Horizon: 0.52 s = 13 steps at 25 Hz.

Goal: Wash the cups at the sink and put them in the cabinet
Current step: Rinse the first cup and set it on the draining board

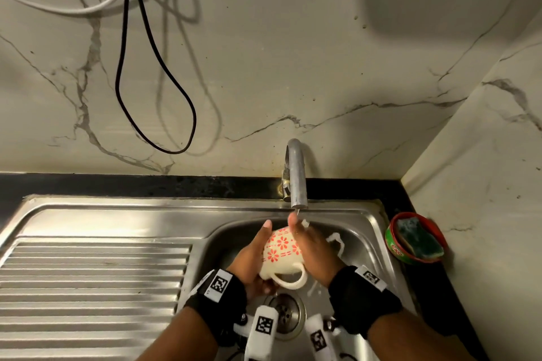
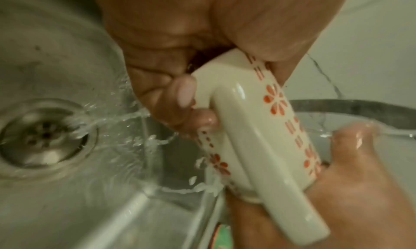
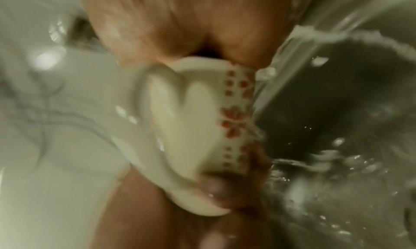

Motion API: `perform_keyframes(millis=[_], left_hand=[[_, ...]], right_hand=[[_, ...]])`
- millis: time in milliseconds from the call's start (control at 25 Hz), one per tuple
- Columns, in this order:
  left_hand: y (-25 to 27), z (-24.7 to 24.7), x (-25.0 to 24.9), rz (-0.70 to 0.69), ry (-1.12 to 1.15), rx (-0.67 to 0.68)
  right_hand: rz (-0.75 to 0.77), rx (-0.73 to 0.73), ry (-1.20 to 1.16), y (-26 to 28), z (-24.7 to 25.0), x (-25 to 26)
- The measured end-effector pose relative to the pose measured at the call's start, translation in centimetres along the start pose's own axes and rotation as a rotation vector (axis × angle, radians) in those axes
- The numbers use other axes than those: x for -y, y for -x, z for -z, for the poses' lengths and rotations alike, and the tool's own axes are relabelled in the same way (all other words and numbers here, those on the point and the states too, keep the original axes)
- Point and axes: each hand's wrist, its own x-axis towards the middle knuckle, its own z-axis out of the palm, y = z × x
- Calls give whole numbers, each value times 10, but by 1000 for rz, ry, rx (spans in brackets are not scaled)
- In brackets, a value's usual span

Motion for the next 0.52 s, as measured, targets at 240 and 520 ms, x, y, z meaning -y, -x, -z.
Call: perform_keyframes(millis=[240, 520], left_hand=[[-6, 9, 18, -413, 167, 71], [-6, 12, 19, -56, 128, 44]], right_hand=[[-382, 78, -769, 3, 3, 13], [392, 117, 631, 13, -5, 22]])
